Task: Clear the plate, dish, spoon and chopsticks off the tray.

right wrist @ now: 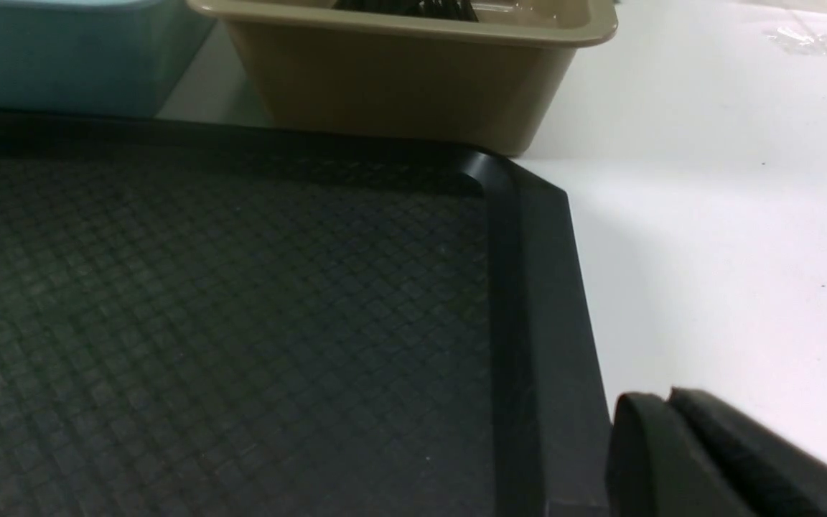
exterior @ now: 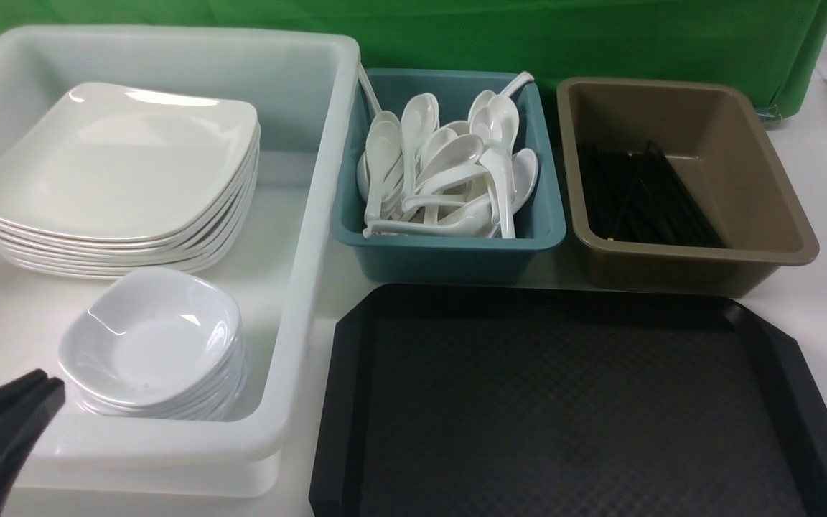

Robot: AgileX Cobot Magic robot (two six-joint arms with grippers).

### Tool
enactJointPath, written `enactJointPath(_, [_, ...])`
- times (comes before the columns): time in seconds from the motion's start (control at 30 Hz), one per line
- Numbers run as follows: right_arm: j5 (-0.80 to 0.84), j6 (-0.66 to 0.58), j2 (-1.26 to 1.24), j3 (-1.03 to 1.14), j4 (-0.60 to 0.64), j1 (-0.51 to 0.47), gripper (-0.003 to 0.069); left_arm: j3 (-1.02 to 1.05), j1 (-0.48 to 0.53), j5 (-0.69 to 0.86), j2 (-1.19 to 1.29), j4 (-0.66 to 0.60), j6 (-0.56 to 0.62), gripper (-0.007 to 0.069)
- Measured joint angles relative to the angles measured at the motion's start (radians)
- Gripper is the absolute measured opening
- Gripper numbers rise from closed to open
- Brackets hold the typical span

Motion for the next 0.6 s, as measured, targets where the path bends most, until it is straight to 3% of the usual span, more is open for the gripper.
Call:
enactJointPath(0.1, [0.0, 0.0, 0.0, 0.0, 0.0, 0.0, 0.0071, 0.0, 0.093, -0.035, -0.033, 0.153, -0.266, 0.0013])
enactJointPath(0.17, [0.0, 0.0, 0.0, 0.0, 0.0, 0.0, 0.0077, 0.012, 0.172, -0.009, -0.081, 0.193, -0.358, 0.0013])
enactJointPath(0.4, [0.0, 0.0, 0.0, 0.0, 0.0, 0.0, 0.0106, 0.173, 0.308, 0.003, -0.222, 0.182, -0.392, 0.0013])
enactJointPath(0.6, [0.0, 0.0, 0.0, 0.0, 0.0, 0.0, 0.0118, 0.243, 0.33, 0.045, -0.231, 0.171, -0.445, 0.0013])
